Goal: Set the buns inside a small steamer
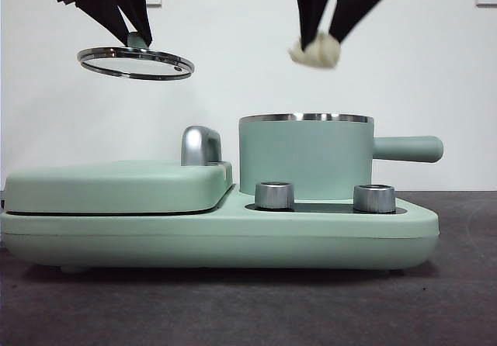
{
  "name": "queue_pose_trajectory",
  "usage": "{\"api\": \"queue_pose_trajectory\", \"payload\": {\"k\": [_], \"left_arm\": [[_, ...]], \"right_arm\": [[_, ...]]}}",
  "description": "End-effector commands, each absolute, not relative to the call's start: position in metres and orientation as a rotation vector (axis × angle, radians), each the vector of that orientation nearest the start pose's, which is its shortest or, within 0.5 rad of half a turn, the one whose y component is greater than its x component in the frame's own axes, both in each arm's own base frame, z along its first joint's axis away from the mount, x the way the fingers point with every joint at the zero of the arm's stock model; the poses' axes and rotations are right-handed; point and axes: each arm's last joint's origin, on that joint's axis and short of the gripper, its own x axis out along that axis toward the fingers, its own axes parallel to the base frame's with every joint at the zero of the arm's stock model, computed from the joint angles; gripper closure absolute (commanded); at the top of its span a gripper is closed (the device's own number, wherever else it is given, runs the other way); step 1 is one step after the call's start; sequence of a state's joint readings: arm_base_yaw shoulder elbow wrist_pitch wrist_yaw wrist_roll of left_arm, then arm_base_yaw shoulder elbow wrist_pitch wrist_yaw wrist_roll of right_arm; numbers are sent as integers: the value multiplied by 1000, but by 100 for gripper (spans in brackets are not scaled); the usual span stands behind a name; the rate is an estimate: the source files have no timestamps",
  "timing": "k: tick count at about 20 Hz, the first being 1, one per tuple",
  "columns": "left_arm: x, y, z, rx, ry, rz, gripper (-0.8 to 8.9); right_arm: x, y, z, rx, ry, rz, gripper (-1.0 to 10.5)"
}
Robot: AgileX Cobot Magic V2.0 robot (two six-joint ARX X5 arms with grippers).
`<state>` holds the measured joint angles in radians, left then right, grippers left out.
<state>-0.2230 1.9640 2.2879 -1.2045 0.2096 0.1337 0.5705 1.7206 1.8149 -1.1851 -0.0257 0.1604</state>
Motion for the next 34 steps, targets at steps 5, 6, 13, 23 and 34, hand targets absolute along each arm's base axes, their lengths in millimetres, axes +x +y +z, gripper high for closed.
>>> {"api": "queue_pose_trajectory", "payload": {"k": [5,6,13,23,34], "left_arm": [[383,-94,418,120,810,-469,795],[383,-94,418,120,810,-469,795],[383,-94,418,120,810,-469,795],[381,-102,418,122,817,-487,795],[349,-181,417,212,818,-688,795]], "right_arm": [[336,189,310,-226,1236,413,795],[339,190,305,-229,1246,410,792],[344,192,299,-237,1236,416,463],[289,160,376,-223,1121,427,463],[147,85,440,-209,910,411,464]]}}
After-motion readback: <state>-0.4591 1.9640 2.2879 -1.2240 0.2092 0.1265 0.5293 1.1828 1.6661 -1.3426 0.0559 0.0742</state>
